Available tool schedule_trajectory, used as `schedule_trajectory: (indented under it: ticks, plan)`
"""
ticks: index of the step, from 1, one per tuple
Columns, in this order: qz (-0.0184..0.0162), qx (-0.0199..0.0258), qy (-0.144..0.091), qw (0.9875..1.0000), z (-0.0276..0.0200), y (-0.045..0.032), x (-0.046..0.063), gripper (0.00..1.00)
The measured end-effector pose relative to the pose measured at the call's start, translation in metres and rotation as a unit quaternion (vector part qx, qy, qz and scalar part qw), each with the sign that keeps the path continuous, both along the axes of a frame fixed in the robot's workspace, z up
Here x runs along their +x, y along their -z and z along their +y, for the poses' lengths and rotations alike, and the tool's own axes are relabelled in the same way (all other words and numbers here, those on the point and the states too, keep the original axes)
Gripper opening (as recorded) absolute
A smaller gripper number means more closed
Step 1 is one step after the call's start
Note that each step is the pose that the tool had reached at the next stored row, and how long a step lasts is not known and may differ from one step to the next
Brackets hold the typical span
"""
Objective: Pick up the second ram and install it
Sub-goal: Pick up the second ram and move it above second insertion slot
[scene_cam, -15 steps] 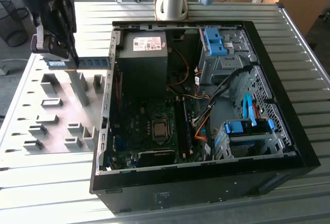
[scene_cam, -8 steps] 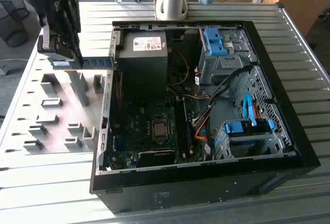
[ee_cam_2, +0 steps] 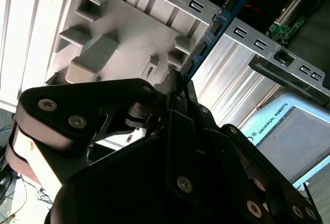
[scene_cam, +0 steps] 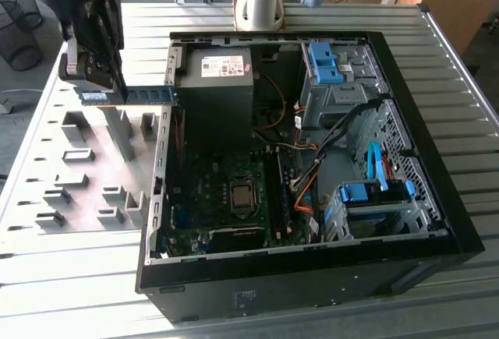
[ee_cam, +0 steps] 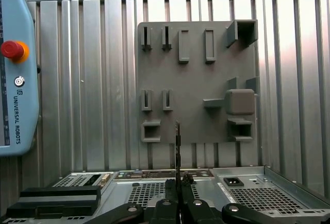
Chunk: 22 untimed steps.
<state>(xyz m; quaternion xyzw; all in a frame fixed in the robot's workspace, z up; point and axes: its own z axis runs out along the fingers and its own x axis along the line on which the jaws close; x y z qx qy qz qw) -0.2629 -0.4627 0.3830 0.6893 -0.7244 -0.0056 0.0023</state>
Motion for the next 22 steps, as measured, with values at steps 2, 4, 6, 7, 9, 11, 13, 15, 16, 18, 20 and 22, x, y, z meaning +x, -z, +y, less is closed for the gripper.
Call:
schedule_trajectory:
  ticks: [2, 4, 6, 7, 9, 11, 13, 15, 16, 18, 20, 22]
  plan:
    - [0.0000, 0.0000, 0.000, 1.0000, 0.0000, 0.0000, 0.000, 0.14]
    - [0.0000, 0.0000, 0.000, 1.0000, 0.0000, 0.0000, 0.000, 0.14]
    - [0.0000, 0.0000, 0.000, 1.0000, 0.0000, 0.0000, 0.000, 0.14]
    - [0.0000, 0.0000, 0.000, 1.0000, 0.0000, 0.0000, 0.001, 0.14]
    - [0.0000, 0.0000, 0.000, 1.0000, 0.0000, 0.0000, 0.002, 0.14]
    - [0.0000, 0.0000, 0.000, 1.0000, 0.0000, 0.0000, 0.006, 0.14]
    - [0.0000, 0.0000, 0.000, 1.0000, 0.0000, 0.0001, 0.010, 0.14]
    - [0.0001, 0.0000, 0.000, 1.0000, 0.0000, 0.0003, 0.014, 0.14]
    - [0.0000, 0.0000, 0.000, 1.0000, 0.0000, 0.0006, 0.016, 0.14]
    - [0.0000, 0.0000, 0.000, 1.0000, 0.0000, 0.0009, 0.024, 0.14]
    - [0.0000, 0.0001, 0.000, 1.0000, 0.0000, 0.0012, 0.031, 0.14]
    - [0.0000, 0.0000, 0.000, 1.0000, 0.0000, 0.0014, 0.036, 0.14]
